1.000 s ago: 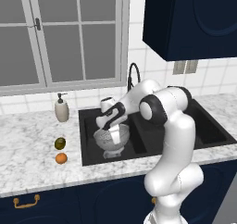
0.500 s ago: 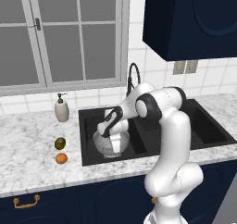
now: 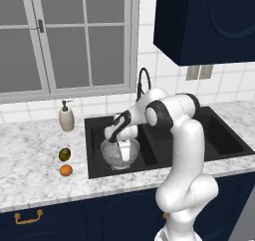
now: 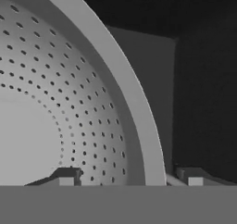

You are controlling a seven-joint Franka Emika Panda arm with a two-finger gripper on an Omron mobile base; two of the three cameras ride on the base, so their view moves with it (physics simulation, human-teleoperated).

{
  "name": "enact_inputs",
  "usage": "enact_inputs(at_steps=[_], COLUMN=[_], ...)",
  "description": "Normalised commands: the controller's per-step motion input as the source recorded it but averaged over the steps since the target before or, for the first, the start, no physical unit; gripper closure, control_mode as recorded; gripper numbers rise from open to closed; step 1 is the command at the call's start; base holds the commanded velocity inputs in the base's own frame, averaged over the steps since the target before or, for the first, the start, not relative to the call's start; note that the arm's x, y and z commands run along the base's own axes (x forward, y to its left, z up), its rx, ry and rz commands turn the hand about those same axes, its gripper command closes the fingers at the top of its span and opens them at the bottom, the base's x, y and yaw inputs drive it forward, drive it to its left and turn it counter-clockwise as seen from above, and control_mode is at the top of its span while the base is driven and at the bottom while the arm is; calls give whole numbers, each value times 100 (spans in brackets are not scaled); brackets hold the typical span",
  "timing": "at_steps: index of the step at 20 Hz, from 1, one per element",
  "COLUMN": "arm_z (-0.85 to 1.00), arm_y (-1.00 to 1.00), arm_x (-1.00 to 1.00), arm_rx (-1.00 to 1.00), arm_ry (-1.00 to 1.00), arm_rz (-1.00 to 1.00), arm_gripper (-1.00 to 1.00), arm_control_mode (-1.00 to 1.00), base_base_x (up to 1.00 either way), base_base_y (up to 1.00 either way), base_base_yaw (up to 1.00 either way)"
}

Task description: Put the colander in the sink, put the pear, kiwi, tangerine in the colander, and turn on the sink faucet and pour water over the colander.

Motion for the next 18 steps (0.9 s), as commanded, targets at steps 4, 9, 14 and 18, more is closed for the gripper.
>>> enact_inputs(at_steps=[4, 9, 14, 18], arm_z=[37, 46, 76, 72], arm_y=[2, 1, 2, 0], arm_x=[-40, -51, -53, -71], arm_rx=[6, 2, 0, 0], arm_ry=[0, -2, -3, -8], arm_rz=[1, 3, 18, 54], arm_gripper=[-100, -100, -100, -100], arm_control_mode=[-100, -100, -100, -100], base_base_x=[0, 0, 0, 0], base_base_y=[0, 0, 0, 0], base_base_yaw=[0, 0, 0, 0])
